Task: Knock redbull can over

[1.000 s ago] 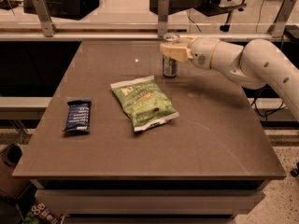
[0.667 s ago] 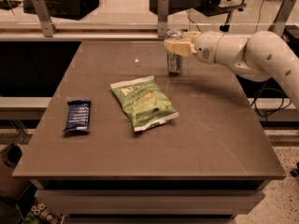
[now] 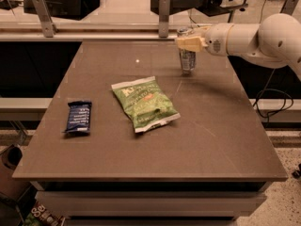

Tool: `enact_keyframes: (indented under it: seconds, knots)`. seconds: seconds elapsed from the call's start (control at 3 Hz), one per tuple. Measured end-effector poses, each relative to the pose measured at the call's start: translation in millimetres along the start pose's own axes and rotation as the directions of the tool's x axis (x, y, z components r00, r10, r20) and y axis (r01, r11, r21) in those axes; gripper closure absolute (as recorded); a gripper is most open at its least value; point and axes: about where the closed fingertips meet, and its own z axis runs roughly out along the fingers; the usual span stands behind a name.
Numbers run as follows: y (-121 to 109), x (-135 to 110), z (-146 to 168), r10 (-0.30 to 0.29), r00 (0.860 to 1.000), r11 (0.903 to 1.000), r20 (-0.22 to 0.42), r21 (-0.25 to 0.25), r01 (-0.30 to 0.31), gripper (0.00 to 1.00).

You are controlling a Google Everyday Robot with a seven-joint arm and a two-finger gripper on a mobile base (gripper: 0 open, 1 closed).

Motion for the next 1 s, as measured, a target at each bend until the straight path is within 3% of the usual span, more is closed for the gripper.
enact_keyframes:
  seconds: [0.33, 0.67, 1.0]
  knots:
    - [-1, 5, -17, -0.011, 0.992, 0.9996, -0.128, 0.024, 0.014, 1.00]
    - [2, 8, -29, -0.026, 0.970, 0.9987, -0.243, 0.036, 0.035, 1.00]
    - [4, 13, -33, -0.048, 0.933, 0.9977, -0.357, 0.027, 0.062, 1.00]
